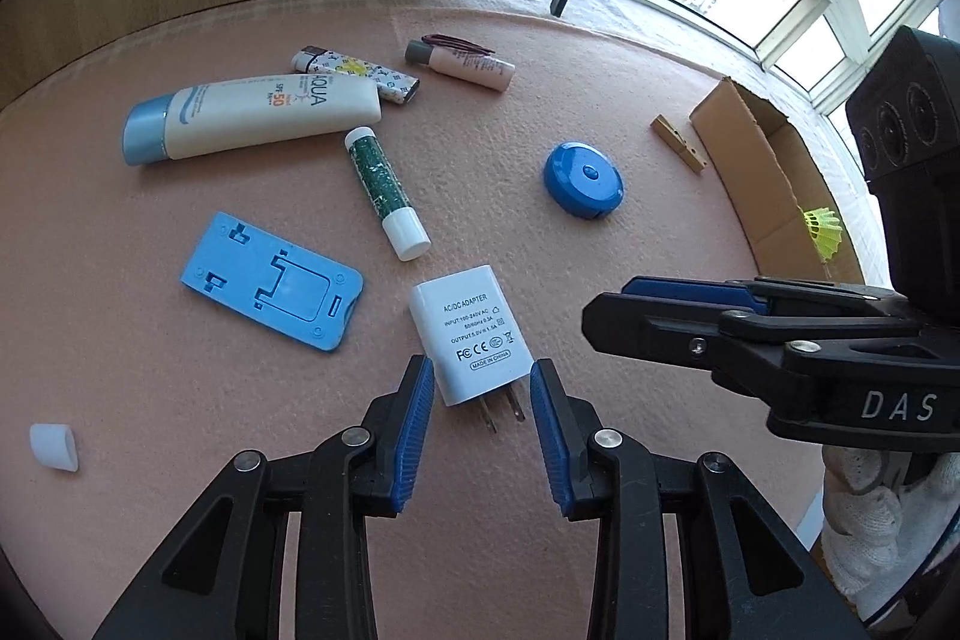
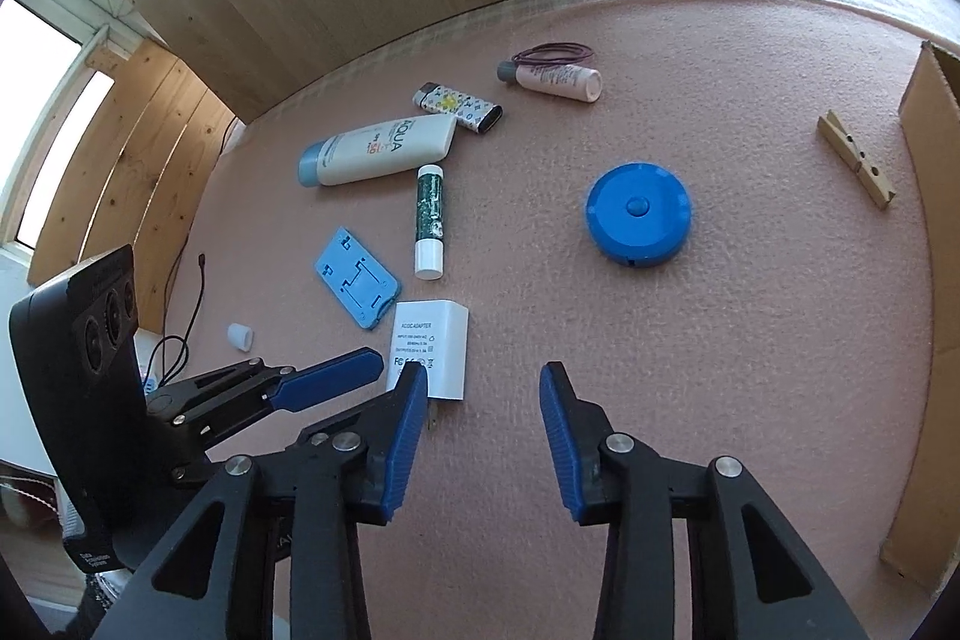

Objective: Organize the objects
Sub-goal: 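Move the left tool to the white charger and close on it, then lift the white charger with the left gripper and release it into the box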

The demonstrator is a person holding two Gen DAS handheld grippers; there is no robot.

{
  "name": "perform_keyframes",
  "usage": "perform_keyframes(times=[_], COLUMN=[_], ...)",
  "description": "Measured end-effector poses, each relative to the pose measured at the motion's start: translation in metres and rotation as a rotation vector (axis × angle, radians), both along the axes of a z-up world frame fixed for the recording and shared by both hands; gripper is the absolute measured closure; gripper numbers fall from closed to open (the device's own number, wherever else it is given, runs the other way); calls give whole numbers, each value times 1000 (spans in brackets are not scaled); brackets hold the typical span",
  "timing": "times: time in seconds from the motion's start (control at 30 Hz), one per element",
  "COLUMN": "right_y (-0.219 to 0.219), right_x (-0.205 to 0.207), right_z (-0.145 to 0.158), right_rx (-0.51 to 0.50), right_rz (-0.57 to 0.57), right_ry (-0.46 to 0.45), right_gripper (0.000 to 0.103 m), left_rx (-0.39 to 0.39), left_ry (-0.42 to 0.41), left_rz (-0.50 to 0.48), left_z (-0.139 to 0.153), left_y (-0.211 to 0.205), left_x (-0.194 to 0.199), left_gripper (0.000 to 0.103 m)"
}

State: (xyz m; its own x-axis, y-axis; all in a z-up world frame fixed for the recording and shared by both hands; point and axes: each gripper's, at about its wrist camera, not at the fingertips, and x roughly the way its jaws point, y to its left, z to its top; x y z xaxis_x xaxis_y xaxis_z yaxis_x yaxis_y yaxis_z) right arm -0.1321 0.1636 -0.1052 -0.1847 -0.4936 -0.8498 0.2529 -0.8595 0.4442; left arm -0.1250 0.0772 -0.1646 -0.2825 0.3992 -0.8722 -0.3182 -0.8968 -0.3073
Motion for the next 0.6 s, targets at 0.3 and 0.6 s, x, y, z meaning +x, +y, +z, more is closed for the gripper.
perform_keyframes(times=[0.3, 0.6], right_y=[-28, -33], right_x=[-18, -27], right_z=[-18, -37], right_rx=[-46, -72], right_rz=[49, 49], right_ry=[-67, -128], right_gripper=[78, 82], left_rx=[41, 63], left_ry=[-31, -37], left_rz=[11, -6], left_z=[-6, -10], left_y=[-7, -4], left_x=[-5, -4], left_gripper=[67, 67])
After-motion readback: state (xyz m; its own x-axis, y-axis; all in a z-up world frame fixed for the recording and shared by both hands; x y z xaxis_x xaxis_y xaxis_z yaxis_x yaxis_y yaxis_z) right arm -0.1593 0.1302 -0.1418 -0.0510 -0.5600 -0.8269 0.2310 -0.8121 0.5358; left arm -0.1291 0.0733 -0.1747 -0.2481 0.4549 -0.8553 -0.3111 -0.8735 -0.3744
